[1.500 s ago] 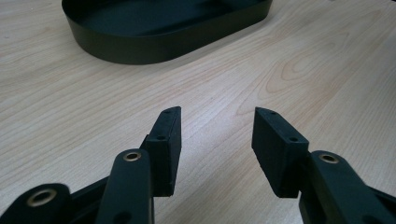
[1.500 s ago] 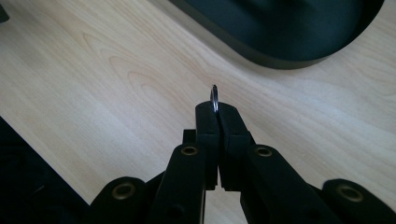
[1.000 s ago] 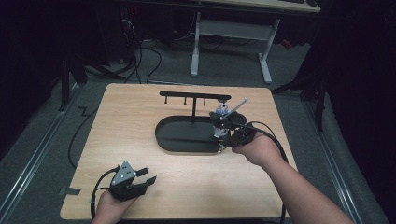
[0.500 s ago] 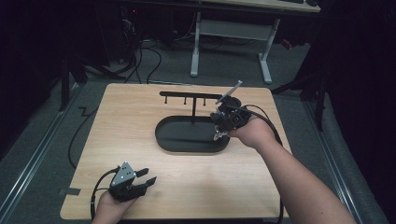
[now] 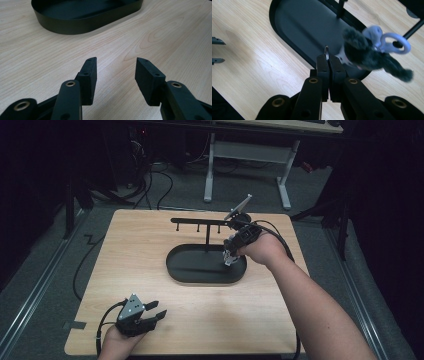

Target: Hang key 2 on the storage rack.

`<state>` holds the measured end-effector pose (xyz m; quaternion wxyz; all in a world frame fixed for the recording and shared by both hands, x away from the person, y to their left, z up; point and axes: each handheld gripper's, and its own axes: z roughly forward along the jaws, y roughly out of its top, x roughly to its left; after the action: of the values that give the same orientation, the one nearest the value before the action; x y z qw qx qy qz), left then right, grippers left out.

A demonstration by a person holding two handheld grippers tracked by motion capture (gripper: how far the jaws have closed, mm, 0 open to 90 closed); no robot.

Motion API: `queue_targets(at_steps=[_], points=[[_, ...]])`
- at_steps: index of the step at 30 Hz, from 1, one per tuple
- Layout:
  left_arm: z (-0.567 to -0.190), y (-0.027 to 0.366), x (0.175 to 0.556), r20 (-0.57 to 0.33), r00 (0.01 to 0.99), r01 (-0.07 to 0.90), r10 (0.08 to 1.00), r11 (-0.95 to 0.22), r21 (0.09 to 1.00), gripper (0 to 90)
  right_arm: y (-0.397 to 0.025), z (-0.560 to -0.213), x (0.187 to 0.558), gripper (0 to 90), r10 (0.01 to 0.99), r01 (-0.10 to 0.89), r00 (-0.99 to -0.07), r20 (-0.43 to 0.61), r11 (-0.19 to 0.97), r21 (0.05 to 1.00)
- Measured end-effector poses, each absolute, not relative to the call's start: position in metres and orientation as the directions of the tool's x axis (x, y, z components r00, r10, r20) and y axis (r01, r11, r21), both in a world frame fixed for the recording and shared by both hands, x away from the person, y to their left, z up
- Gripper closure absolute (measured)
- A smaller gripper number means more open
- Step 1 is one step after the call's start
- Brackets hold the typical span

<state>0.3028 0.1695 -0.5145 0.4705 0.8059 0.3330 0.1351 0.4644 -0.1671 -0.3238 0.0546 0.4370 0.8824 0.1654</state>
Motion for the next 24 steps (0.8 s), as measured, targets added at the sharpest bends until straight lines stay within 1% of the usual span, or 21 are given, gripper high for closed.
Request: queue_targets(at_steps=[8,13,24], points=[[-0.514,0.171,0.302,-0.095,0.744,0.410,0.661,-0.340,0.846,52.9,-0.160,-0.315,0.473,89.3,0.798,0.760,-0.601,0.044,0.553,0.343],[-0.514,0.171,0.303,-0.095,0.744,0.410,0.662,-0.339,0.847,52.8,-0.155,-0.308,0.485,89.3,0.793,0.750,-0.608,0.043,0.556,0.357],[-0.515,0.172,0.302,-0.093,0.744,0.408,0.662,-0.339,0.848,52.9,-0.143,-0.310,0.502,89.2,0.792,0.751,-0.608,0.045,0.556,0.356]])
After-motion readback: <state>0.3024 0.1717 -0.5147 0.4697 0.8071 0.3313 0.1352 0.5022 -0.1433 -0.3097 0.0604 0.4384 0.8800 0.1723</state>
